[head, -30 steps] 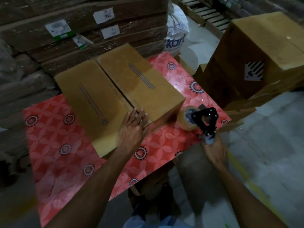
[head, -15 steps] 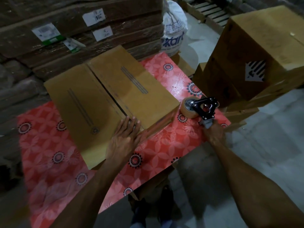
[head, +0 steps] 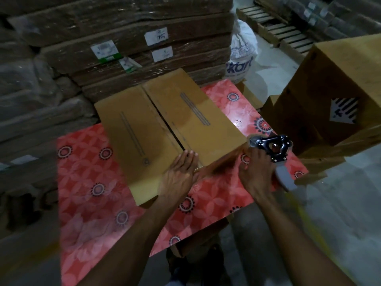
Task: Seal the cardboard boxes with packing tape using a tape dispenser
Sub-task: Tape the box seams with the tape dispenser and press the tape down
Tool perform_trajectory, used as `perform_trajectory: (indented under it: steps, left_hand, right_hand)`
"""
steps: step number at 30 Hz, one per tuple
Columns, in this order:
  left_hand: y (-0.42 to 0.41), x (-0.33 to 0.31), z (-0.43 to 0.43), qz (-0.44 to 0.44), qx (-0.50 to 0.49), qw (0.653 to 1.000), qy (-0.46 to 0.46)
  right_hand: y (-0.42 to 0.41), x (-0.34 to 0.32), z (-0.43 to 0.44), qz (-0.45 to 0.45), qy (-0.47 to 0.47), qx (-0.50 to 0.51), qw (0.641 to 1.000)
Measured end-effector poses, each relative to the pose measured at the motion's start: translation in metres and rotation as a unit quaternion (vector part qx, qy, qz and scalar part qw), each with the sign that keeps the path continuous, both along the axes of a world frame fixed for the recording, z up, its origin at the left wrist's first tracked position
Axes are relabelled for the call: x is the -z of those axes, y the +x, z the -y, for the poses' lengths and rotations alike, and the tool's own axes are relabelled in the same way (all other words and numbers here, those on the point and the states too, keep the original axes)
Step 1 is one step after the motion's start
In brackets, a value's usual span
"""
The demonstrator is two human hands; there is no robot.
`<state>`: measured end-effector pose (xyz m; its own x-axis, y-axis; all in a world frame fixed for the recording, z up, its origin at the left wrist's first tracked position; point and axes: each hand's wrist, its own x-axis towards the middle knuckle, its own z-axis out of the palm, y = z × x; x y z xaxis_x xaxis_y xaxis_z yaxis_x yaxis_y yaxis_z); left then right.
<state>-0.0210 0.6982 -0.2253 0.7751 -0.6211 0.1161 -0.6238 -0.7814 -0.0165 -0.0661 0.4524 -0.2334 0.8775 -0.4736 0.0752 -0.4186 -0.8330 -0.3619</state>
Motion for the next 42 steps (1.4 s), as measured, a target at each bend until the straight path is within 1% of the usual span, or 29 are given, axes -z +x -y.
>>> perform_trajectory:
  steps: [1, 3, 4, 6, 8, 10, 12, 14, 16, 18, 20, 21, 22, 24, 26, 28, 30, 31, 33, 34, 36, 37, 39, 41, 42]
  left_hand:
    - [0.0, 0.0, 0.0, -0.011, -0.003, 1.0, 0.001]
    - [0.0, -0.001, 0.001, -0.033, -0.012, 0.999, -0.013]
    - [0.001, -0.001, 0.002, -0.045, -0.018, 0.999, -0.019]
    - [0.001, -0.001, 0.005, -0.062, -0.027, 0.997, -0.023]
    - [0.001, -0.002, 0.007, -0.075, -0.035, 0.996, -0.019]
    - [-0.001, 0.0, 0.008, -0.086, -0.028, 0.996, -0.003]
    - [-0.002, 0.002, 0.007, -0.09, -0.014, 0.996, 0.004]
    - [0.0, -0.002, 0.004, -0.089, -0.004, 0.996, -0.018]
    - [0.002, -0.01, -0.005, -0.093, 0.032, 0.994, -0.038]
    - [0.006, -0.012, -0.026, -0.11, 0.049, 0.993, -0.013]
    - [0.012, -0.016, -0.054, -0.131, 0.017, 0.991, 0.008]
    - [0.015, -0.019, -0.065, -0.141, 0.003, 0.99, 0.021]
    - [0.018, -0.022, -0.072, -0.151, 0.001, 0.988, 0.037]
    - [0.02, -0.026, -0.078, -0.152, 0.009, 0.987, 0.052]
    - [0.02, -0.027, -0.075, -0.147, -0.002, 0.988, 0.045]
    - [0.019, -0.026, -0.072, -0.156, -0.015, 0.987, 0.032]
    - [0.014, -0.026, -0.068, -0.168, -0.023, 0.985, 0.02]
    - [0.011, -0.026, -0.066, -0.168, -0.027, 0.985, 0.014]
    - [0.009, -0.026, -0.066, -0.158, -0.029, 0.987, -0.009]
    - [0.011, -0.027, -0.068, -0.149, -0.028, 0.988, -0.031]
    - [0.021, -0.028, -0.075, -0.14, -0.01, 0.988, -0.065]
    - [0.026, -0.029, -0.079, -0.141, 0.006, 0.988, -0.057]
    - [0.038, -0.029, -0.08, -0.148, 0.045, 0.988, -0.002]
    - [0.049, -0.027, -0.076, -0.169, 0.082, 0.981, 0.056]
    - [0.055, -0.027, -0.076, -0.182, 0.096, 0.977, 0.063]
  right_hand:
    - [0.001, -0.003, -0.015, 0.009, 0.014, -0.023, 1.0]
    - [0.0, -0.009, -0.038, 0.066, 0.044, -0.071, 0.994]
    - [0.0, -0.011, -0.045, 0.098, 0.046, -0.09, 0.99]
    - [-0.001, -0.017, -0.061, 0.139, 0.019, -0.14, 0.98]
    - [0.001, -0.019, -0.077, 0.154, -0.007, -0.207, 0.966]
    - [0.002, -0.018, -0.091, 0.14, -0.029, -0.239, 0.96]
    - [0.0, -0.013, -0.098, 0.143, -0.006, -0.226, 0.963]
    - [-0.006, -0.005, -0.104, 0.147, 0.039, -0.216, 0.964]
    - [-0.017, 0.003, -0.113, 0.126, 0.074, -0.191, 0.971]
    - [-0.026, 0.0, -0.13, 0.11, 0.153, -0.125, 0.974]
    - [-0.028, -0.004, -0.153, 0.095, 0.276, -0.056, 0.955]
    - [-0.025, -0.004, -0.163, 0.08, 0.325, -0.037, 0.942]
    - [-0.019, -0.006, -0.171, 0.065, 0.354, -0.019, 0.933]
    - [-0.006, 0.003, -0.179, 0.056, 0.36, 0.008, 0.931]
    - [0.004, 0.008, -0.181, 0.043, 0.362, 0.016, 0.931]
    - [0.007, -0.005, -0.182, 0.033, 0.37, 0.015, 0.928]
    - [0.006, -0.009, -0.179, 0.032, 0.35, 0.014, 0.936]
    - [0.004, -0.011, -0.177, 0.033, 0.309, 0.009, 0.951]
    - [0.001, -0.017, -0.176, 0.041, 0.161, 0.001, 0.986]
    - [-0.001, -0.024, -0.176, 0.044, 0.096, -0.002, 0.994]
    - [0.001, -0.026, -0.176, 0.049, 0.006, -0.041, 0.998]
    - [0.002, -0.024, -0.175, 0.044, -0.02, -0.074, 0.996]
    - [0.004, -0.015, -0.169, 0.017, -0.025, -0.142, 0.989]
    - [0.005, -0.01, -0.16, 0.012, -0.011, -0.166, 0.986]
    - [0.005, -0.009, -0.158, 0.009, -0.004, -0.169, 0.986]
